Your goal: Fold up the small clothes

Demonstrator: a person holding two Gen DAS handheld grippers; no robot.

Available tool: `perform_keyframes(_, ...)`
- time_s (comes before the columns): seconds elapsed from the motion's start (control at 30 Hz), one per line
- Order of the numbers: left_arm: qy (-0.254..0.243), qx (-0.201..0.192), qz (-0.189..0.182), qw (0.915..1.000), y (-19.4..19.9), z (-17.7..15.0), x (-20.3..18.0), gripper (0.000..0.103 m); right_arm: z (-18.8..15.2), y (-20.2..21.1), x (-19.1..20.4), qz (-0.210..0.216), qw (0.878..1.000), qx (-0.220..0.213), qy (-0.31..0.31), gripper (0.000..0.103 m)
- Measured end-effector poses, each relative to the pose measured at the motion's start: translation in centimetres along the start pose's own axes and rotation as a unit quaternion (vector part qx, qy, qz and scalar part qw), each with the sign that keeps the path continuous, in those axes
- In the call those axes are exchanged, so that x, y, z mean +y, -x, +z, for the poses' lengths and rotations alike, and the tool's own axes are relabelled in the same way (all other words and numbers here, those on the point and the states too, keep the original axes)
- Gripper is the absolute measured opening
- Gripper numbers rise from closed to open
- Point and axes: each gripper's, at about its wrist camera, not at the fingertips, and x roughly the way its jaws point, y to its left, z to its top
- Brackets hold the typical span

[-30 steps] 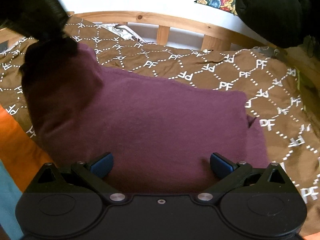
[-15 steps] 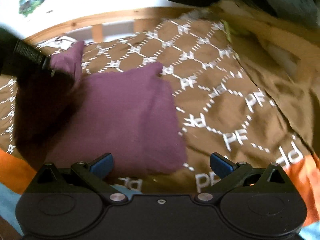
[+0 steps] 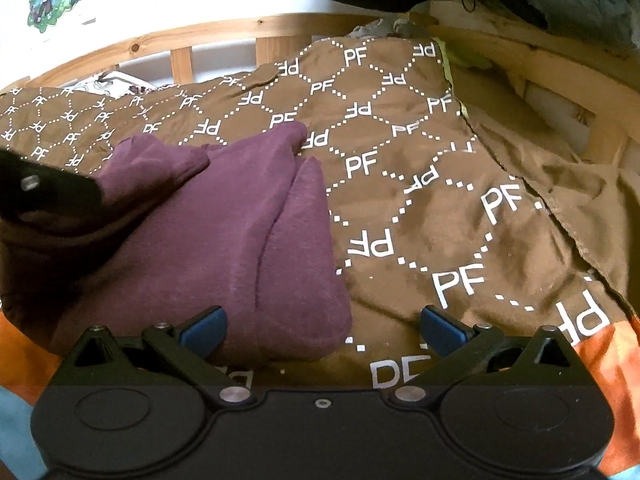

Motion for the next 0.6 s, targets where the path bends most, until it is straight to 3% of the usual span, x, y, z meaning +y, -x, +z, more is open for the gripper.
perform_keyframes(0.07, -0.009, -0.005, -0.004, 0.9999, 0.7, -0.6, -0.5, 0.087, 0.0, -0.1, 0.2, -0.003, 1.000, -0.008, 0.007, 0.102)
perform_keyframes(0.2, -0.018, -0.013, 0.000, 0.9997, 2.1, -1.1, -0.7, 0.089, 0.1, 0.0, 0.4, -0.007, 1.000, -0.027, 0.014, 0.102)
perform_keyframes(0.37, 0.019, -0.030, 0.010, 0.9993, 4.6, -1.5, 1.3, 0.097, 0.2, -0.2, -0.5, 0.007, 0.999, -0.040, 0.003, 0.102)
perform_keyframes(0.5, 0.017, -0.053, 0.066, 0.9963, 6.2, -2.0, 2.7, 0.103, 0.2, -0.2, -1.5, 0.022, 0.998, -0.055, -0.019, 0.102)
perform_keyframes(0.6, -0.031, -0.062, 0.123, 0.9900, 5.8, -2.6, 3.4, 0.103, 0.4, 0.5, -1.9, 0.028, 0.995, -0.086, -0.035, 0.102)
